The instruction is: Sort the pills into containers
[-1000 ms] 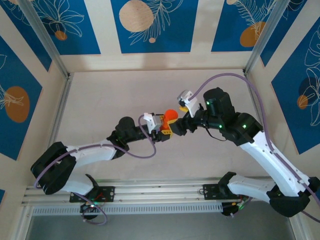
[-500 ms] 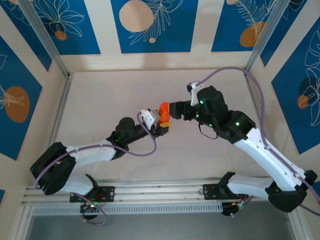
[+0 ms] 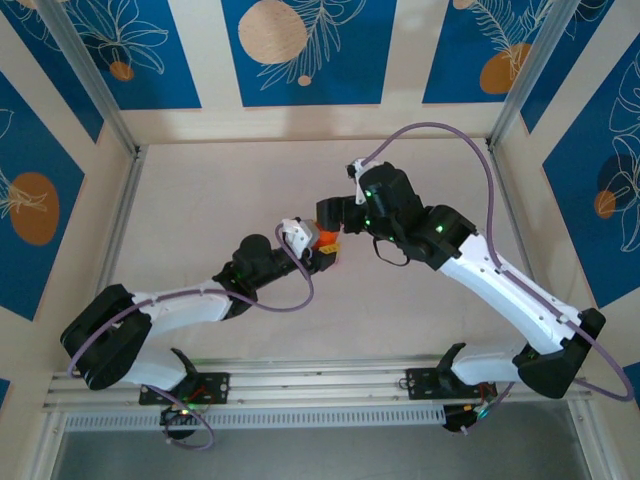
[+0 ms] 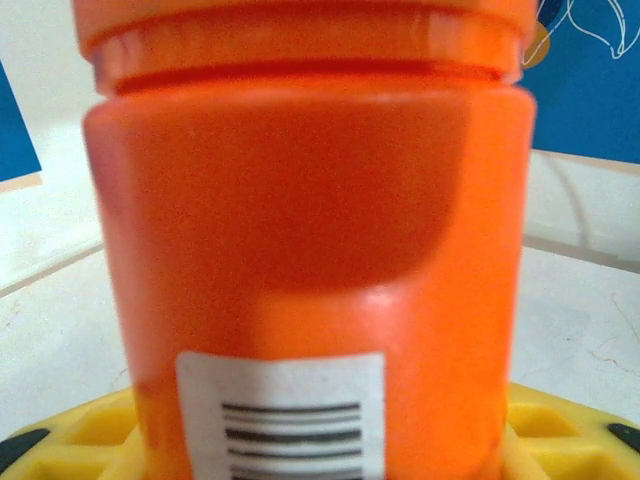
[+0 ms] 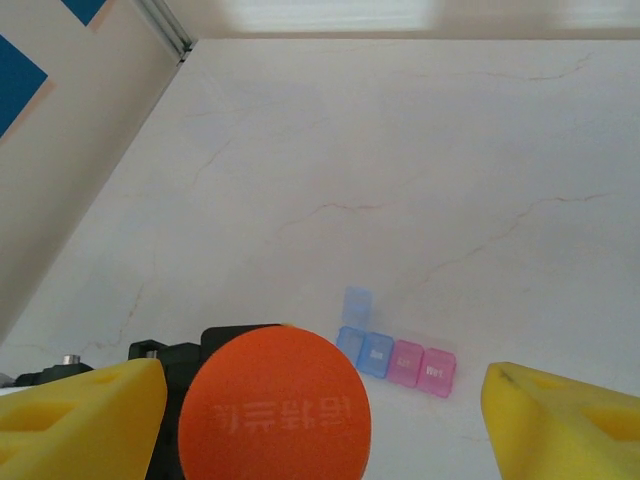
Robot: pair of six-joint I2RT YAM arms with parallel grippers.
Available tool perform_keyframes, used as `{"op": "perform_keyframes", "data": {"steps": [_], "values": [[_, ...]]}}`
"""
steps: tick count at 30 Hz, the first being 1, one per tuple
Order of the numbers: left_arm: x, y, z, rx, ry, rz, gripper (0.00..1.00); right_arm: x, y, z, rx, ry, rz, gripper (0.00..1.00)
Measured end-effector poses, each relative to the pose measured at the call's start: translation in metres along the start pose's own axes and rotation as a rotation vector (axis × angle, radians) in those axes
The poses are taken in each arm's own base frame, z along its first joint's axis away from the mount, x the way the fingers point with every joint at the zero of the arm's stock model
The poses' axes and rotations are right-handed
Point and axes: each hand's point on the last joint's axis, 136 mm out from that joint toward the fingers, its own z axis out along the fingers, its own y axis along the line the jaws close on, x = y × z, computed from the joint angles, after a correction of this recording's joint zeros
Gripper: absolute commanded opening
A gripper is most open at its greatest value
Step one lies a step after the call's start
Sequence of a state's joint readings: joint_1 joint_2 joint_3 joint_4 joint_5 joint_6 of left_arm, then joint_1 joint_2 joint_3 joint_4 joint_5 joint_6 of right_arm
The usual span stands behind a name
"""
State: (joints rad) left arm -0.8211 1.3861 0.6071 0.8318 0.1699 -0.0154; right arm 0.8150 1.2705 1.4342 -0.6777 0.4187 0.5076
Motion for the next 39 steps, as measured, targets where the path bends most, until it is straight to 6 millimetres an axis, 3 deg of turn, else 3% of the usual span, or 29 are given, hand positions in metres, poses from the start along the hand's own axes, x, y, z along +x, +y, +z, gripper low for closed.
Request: {"op": "perform_keyframes", "data": {"steps": [8, 17, 25, 32, 39], "values": [[0.002, 0.001, 0.000, -0.007, 0.008, 0.014, 0.00, 0.008, 0.001, 0.015, 0.015, 0.040, -0.004, 0.78], [0.001, 0.003, 0.000, -0.015, 0.009, 0.023, 0.00, 0.011, 0.002, 0.017, 0.006, 0.055, 0.013, 0.69], [0.003, 0.003, 0.000, -0.015, 0.016, 0.023, 0.00, 0.018, 0.000, 0.018, -0.011, 0.078, 0.028, 0.71], [0.008, 0.002, 0.000, -0.012, 0.036, 0.019, 0.00, 0.022, 0.003, 0.018, -0.043, 0.087, 0.037, 0.46], [0.003, -0.004, -0.002, 0.022, 0.022, 0.025, 0.00, 0.024, 0.001, 0.007, -0.165, 0.070, 0.026, 0.42]]}}
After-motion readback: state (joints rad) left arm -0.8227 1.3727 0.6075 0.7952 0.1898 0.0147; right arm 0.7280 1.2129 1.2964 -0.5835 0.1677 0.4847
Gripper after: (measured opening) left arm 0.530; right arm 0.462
